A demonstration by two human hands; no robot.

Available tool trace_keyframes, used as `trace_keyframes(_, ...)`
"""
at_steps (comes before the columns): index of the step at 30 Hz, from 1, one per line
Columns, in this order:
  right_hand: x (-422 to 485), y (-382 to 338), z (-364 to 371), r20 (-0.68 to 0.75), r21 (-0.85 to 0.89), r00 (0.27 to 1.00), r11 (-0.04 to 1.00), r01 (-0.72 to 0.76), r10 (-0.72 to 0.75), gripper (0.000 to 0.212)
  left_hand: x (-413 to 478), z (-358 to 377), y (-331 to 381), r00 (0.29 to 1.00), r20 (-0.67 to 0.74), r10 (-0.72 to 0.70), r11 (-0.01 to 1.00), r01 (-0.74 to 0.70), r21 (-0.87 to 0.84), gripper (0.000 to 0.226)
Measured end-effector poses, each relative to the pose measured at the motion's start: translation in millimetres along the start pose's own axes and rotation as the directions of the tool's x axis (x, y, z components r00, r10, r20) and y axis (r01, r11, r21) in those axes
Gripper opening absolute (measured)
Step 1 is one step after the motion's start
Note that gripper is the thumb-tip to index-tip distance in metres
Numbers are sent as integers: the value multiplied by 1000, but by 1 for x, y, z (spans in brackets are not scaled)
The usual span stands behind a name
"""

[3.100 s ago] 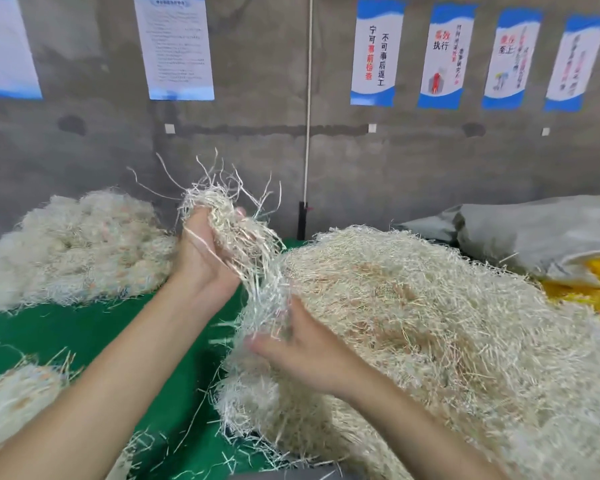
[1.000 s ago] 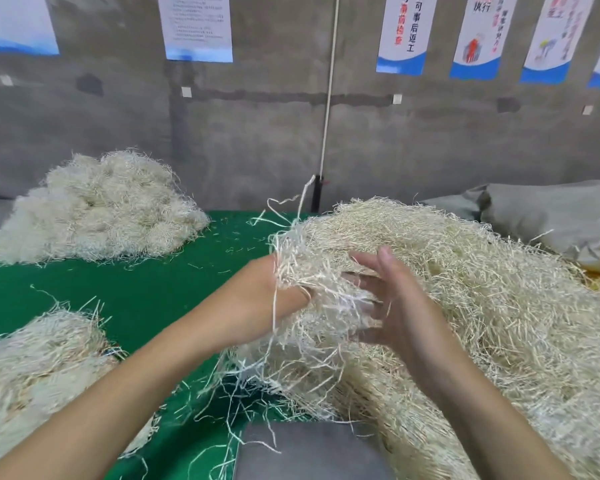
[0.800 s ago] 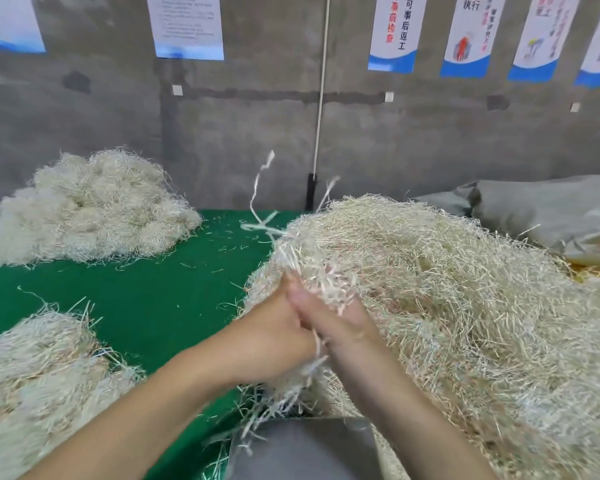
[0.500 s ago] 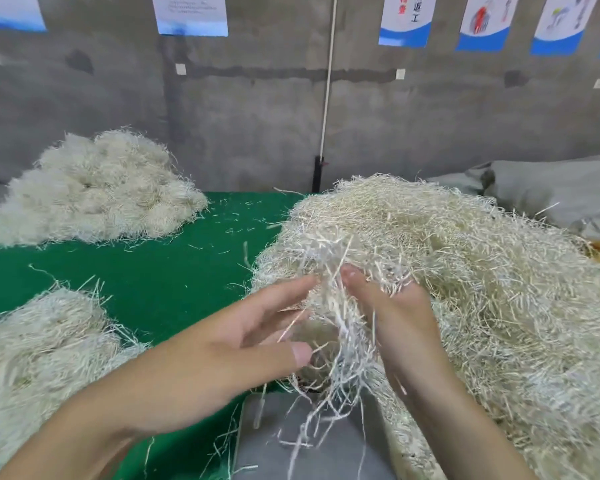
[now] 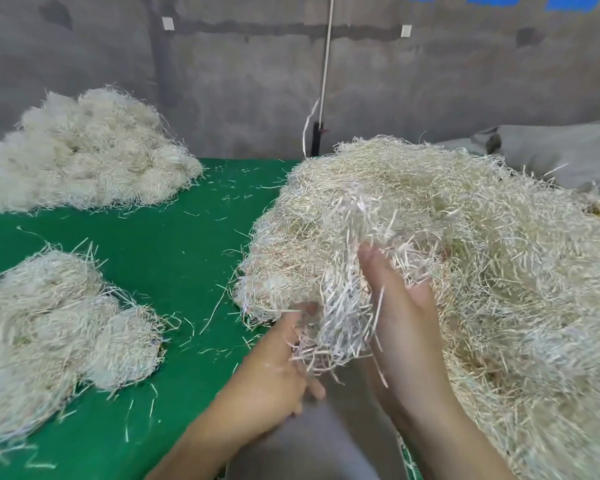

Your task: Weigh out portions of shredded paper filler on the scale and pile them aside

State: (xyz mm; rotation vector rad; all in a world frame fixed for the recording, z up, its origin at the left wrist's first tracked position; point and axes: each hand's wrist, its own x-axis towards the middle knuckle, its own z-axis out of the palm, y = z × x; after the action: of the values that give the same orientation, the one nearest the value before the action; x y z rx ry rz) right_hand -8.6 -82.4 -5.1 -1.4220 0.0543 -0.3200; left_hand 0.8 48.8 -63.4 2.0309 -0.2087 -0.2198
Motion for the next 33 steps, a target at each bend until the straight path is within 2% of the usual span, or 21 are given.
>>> trace_keyframes(2,-1,5,-11,53,-193,968,949,249,-244,9,4,-9,4,999,23,-47,961,51,-273,48)
trace_keyframes(3,1,10,-18,93,-347,937,871,348,-337,10,8,-12,8,995,19,-95,889,93,-447,42)
trace_keyframes(5,4,24,-31,180,-680,894,605,415,-411,33,14,-16,12,979,35,-200,637,157,-755,23)
trace_keyframes(6,4,30,-35,228,-761,901,510,401,-368,38,16,-17,14,971,61,-231,501,173,-848,16)
trace_keyframes(7,3,35,-37,264,-792,921,480,377,-287,37,15,-16,14,964,82,-253,395,181,-901,13)
trace_keyframes(9,-2,43,-37,355,-785,923,489,380,-148,28,12,-13,17,959,90,-269,314,176,-933,8)
trace_keyframes(10,-5,46,-36,401,-782,909,473,405,-115,22,10,-11,18,963,60,-265,345,152,-926,13)
trace_keyframes(11,-6,49,-34,437,-787,895,444,429,-91,18,7,-9,20,968,-12,-252,451,106,-886,18)
trace_keyframes(12,-6,51,-33,464,-789,884,426,444,-61,19,4,-7,20,965,-131,-228,658,53,-752,20)
trace_keyframes(13,-6,54,-32,483,-789,875,419,450,-30,30,1,-7,19,956,-256,-142,891,10,-454,22)
trace_keyframes(14,-6,56,-32,511,-782,860,415,465,1,41,-1,-7,14,949,-314,19,999,-27,-20,24)
trace_keyframes(15,-7,58,-31,544,-773,838,404,489,26,44,-5,-9,11,945,-275,178,924,-64,377,27)
trace_keyframes(16,-7,59,-32,588,-758,807,385,527,52,38,-10,-12,10,944,-204,259,790,-85,608,29)
trace_keyframes(17,-7,60,-32,625,-745,775,366,557,93,28,-15,-16,8,958,-133,253,718,-93,690,29)
trace_keyframes(19,-7,67,-39,664,-725,729,384,572,167,27,-24,-22,-1,984,-8,179,739,-129,662,28)
trace_keyframes(22,-7,77,-49,687,-699,699,446,559,200,50,-33,-34,-8,983,84,161,800,-180,572,44)
trace_keyframes(26,-10,75,-38,718,-655,646,565,502,258,54,-36,-41,-7,988,136,74,951,-111,290,61)
trace_keyframes(27,-12,75,-34,711,-661,647,575,482,274,60,-36,-37,-7,977,208,55,952,-114,285,65)
trace_keyframes(29,-14,73,-30,694,-675,648,596,435,313,79,-35,-26,-14,952,305,11,938,-116,328,98)
trace_keyframes(31,-13,65,-36,672,-697,646,603,388,361,92,-34,-15,-21,956,295,9,927,-118,355,121)
trace_keyframes(33,-13,48,-50,693,-669,638,629,396,335,91,-29,-11,-32,974,224,43,914,-129,385,124)
